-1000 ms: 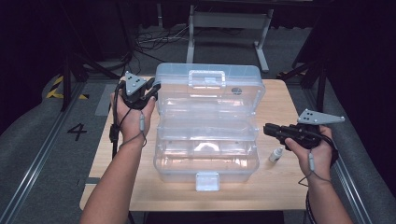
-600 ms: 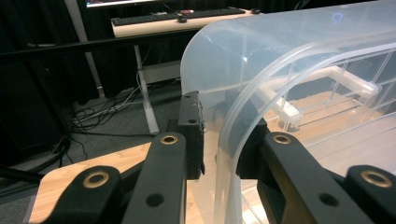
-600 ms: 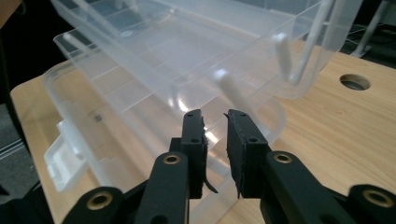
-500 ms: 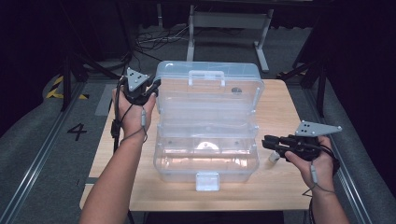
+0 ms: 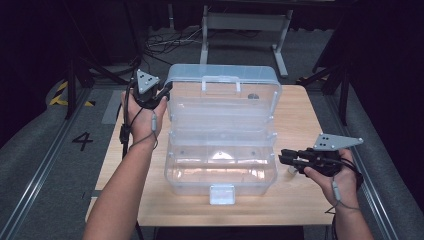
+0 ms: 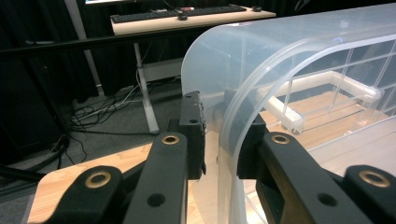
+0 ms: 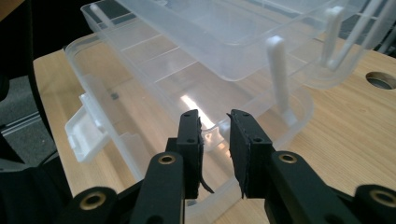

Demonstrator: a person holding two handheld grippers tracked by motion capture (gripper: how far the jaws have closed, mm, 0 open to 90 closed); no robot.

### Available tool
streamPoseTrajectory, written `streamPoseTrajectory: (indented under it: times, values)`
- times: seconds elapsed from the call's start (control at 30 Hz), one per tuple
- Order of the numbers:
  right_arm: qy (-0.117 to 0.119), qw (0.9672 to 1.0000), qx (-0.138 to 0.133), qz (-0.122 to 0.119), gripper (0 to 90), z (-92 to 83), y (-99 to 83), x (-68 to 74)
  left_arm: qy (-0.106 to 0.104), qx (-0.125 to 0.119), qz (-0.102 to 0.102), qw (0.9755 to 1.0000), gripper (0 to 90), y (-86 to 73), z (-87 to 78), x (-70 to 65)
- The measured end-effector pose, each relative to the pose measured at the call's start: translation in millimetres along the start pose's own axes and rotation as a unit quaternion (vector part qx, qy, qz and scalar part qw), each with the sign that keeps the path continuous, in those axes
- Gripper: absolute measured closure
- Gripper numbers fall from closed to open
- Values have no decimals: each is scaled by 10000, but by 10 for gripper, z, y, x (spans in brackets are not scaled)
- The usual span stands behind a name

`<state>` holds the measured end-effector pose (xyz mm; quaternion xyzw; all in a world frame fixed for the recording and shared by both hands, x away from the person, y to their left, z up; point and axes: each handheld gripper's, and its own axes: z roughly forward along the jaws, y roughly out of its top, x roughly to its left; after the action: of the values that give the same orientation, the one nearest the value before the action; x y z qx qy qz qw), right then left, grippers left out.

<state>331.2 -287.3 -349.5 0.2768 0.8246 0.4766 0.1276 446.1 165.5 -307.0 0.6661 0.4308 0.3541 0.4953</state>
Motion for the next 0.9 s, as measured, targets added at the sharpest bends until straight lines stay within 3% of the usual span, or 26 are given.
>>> streamPoseTrajectory:
  times: [0.43, 0.67, 0.9]
  values:
    - [393, 9974, 430, -432, 701, 85, 9, 122, 0, 105, -20, 9999, 783, 31, 59, 23]
    - [804, 9903, 884, -702, 677, 240, -12, 195, 12, 129, -2, 9999, 784, 38, 64, 24]
    - [975, 9852, 1160, -796, 681, 417, -50, 233, -2, 153, -17, 9999, 783, 43, 69, 26]
